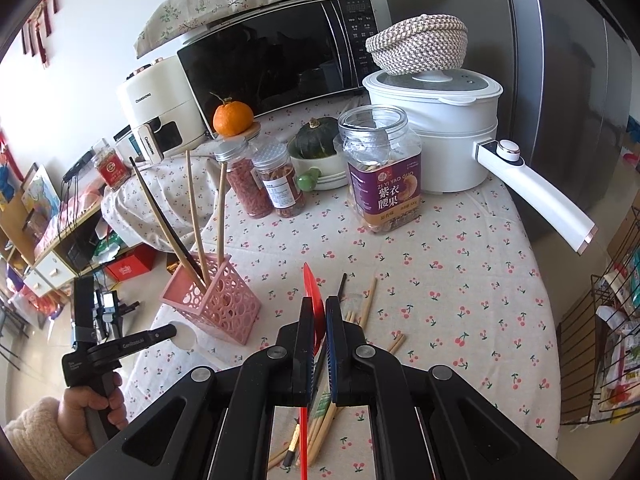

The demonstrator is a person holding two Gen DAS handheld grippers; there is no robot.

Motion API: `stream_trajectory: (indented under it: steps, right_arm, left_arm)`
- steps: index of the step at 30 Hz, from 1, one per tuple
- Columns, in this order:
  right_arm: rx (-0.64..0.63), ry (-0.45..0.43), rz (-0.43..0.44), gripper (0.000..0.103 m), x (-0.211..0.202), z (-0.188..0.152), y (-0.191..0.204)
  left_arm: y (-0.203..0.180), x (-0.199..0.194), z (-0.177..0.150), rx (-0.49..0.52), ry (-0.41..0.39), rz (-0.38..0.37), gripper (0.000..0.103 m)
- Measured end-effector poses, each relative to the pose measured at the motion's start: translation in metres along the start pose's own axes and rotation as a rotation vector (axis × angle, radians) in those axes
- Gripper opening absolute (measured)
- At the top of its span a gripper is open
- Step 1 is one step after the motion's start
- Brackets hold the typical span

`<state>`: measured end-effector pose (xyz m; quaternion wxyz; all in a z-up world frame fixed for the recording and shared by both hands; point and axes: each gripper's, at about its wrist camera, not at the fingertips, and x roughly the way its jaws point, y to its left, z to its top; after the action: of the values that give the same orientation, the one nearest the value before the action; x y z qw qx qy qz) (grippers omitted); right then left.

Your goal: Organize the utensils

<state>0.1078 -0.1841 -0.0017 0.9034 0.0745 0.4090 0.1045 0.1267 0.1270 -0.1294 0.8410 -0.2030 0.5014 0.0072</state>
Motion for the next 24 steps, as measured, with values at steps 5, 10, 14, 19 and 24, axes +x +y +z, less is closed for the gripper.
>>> stream_trajectory:
  steps: [5, 10, 14, 19, 24]
  right_arm:
    - [0.011, -0.019, 0.011, 0.005, -0.004, 0.004, 0.003]
    - [0.017, -0.053, 0.022, 0.005, -0.011, 0.008, 0.007]
    - [0.024, -0.086, 0.036, 0.005, -0.016, 0.008, 0.008]
    - [0.036, -0.140, 0.046, 0.005, -0.022, 0.008, 0.009]
    - [0.060, -0.187, 0.057, 0.005, -0.026, 0.008, 0.009]
  left_arm:
    - [-0.027, -0.058, -0.001, 0.212, -0.134, 0.108, 0.002]
    - [-0.050, -0.120, 0.006, 0.305, -0.305, 0.084, 0.002]
    - [-0.068, -0.166, 0.010, 0.348, -0.485, 0.051, 0.002]
    - [-0.090, -0.179, 0.006, 0.425, -0.656, 0.055, 0.002]
    - [-0.110, -0.145, 0.007, 0.526, -0.651, 0.157, 0.002]
